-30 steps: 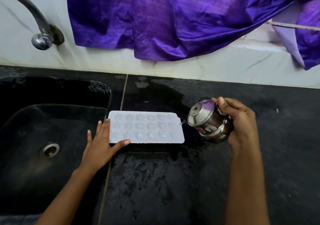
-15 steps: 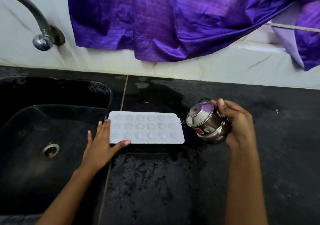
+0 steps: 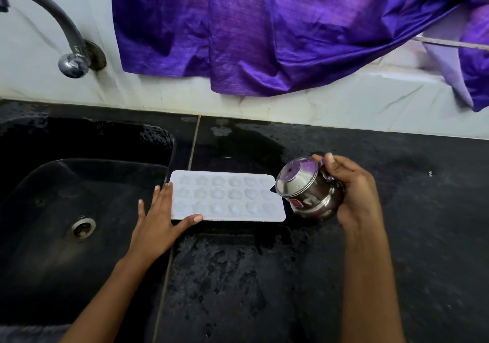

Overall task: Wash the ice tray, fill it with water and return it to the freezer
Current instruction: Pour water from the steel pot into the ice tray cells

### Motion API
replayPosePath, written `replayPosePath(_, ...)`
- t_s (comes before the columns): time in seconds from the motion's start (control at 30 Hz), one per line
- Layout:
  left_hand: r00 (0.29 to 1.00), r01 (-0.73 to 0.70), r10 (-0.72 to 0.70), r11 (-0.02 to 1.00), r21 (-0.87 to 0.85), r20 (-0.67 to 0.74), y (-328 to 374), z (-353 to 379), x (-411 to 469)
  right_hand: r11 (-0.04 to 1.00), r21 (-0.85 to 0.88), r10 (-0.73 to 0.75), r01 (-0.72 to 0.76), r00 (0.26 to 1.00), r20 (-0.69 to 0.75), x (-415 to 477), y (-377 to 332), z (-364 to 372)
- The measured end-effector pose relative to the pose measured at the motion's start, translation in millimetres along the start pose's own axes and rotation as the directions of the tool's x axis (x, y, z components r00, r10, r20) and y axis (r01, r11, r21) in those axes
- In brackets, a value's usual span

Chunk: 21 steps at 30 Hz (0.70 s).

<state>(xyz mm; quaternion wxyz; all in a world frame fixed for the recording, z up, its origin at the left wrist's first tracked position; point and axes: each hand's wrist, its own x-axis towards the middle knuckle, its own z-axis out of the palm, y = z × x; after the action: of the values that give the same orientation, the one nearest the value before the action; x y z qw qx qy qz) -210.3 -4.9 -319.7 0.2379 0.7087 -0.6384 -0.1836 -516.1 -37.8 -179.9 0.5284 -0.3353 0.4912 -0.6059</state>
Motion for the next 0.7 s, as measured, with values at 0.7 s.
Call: replayPosePath(0.7, 1.0, -0.002, 0.002, 1.0, 0.008, 0.0, -1, 2, 0, 0.994, -0.1, -0.044, 0.045, 0.999, 0.007, -10, -2, 20)
